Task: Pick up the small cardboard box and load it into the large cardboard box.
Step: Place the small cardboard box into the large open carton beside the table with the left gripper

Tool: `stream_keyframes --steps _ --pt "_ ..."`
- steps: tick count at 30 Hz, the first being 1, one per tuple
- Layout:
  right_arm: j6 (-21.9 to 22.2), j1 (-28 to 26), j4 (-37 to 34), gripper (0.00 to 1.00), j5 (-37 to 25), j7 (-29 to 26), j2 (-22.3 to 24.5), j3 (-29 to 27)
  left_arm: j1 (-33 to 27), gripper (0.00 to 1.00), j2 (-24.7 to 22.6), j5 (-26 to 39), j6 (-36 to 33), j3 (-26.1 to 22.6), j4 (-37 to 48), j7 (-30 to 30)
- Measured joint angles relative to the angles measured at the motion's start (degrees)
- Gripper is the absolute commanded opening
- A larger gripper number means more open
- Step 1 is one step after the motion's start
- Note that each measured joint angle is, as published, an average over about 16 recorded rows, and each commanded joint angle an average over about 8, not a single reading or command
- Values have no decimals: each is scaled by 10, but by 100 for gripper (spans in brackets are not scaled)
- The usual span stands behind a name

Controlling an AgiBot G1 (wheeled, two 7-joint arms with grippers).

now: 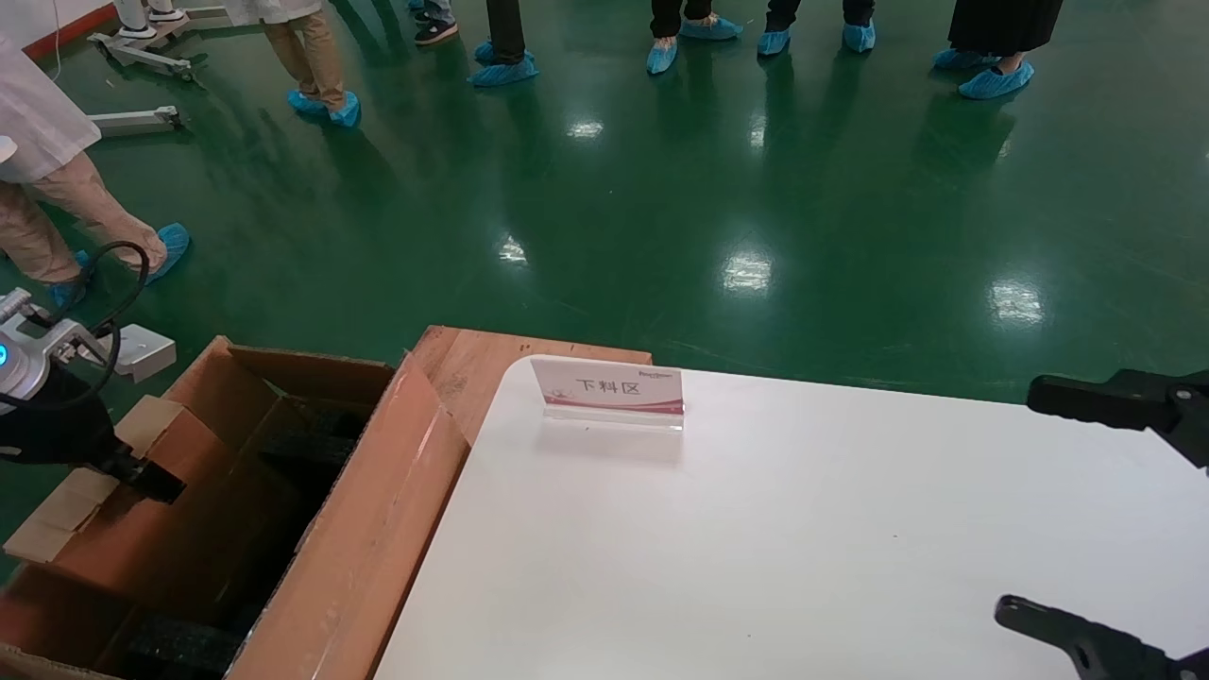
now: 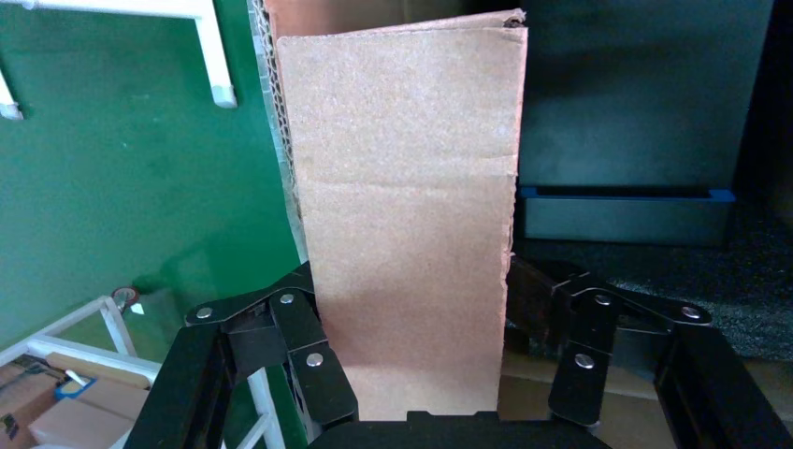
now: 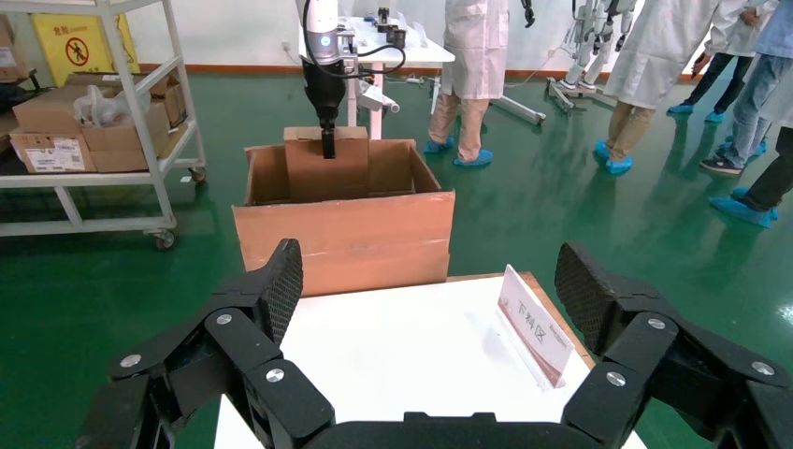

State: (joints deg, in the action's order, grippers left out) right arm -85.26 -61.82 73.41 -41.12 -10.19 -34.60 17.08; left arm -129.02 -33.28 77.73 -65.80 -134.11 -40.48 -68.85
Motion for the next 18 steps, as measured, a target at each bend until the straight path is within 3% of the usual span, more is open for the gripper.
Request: stream_keyframes --steps 18 --pt "0 0 0 100 0 0 0 0 -3 100 2 1 -1 1 -3 -2"
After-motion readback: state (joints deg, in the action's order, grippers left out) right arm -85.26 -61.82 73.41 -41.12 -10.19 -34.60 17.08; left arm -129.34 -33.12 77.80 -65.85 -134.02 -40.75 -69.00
